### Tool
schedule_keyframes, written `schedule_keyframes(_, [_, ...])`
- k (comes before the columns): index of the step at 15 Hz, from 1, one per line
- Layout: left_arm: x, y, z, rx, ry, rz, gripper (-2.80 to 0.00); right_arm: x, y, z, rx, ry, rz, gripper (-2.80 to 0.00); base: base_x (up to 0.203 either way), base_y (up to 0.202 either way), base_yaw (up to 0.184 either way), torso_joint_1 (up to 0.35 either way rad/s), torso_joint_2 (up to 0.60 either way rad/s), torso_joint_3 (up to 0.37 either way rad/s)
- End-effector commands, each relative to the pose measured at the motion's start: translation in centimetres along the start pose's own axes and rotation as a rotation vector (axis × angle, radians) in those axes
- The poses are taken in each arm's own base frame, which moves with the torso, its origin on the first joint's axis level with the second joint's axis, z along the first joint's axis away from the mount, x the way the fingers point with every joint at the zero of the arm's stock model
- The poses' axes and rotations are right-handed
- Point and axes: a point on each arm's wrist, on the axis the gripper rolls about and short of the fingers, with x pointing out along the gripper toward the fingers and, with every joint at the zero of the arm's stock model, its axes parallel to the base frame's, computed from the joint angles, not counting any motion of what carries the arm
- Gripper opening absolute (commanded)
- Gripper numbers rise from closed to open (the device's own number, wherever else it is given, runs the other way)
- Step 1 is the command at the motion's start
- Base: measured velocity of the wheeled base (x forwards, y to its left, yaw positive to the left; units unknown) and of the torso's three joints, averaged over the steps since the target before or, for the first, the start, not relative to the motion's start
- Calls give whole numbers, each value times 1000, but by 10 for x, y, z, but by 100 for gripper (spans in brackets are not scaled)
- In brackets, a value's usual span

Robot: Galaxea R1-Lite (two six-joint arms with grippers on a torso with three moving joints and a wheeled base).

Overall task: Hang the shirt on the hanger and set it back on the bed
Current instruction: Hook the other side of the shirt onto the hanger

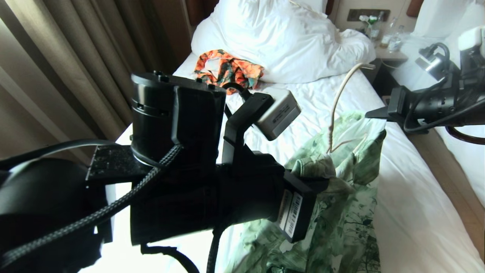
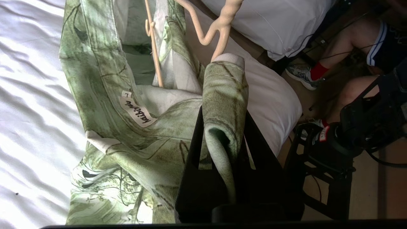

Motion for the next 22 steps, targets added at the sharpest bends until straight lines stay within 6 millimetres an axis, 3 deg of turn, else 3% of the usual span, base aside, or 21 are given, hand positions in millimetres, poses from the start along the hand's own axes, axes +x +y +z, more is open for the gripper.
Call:
schedule_keyframes(1, [-2, -6, -1, -15, 0, -17, -280, -18, 16, 1, -55, -28, 45, -280, 0, 0, 0, 0, 0, 0])
schedule_keyframes(7, [-3, -16, -6, -27, 6, -4, -280, -58, 66, -10, -285, -72, 223, -280, 0, 0, 0, 0, 0, 0])
schedule_keyframes(10, [-1, -16, -6, -101, -57, -13, -280, -69, 81, -15, -384, -85, 286, -280, 0, 0, 0, 0, 0, 0])
schedule_keyframes(16, [10, -27, -33, -120, -143, -82, -280, -84, 92, -19, -462, -108, 340, -280, 0, 0, 0, 0, 0, 0])
schedule_keyframes(22, [50, -33, -44, -132, -261, -114, -280, -104, 103, -29, -510, -87, 412, -280, 0, 0, 0, 0, 0, 0])
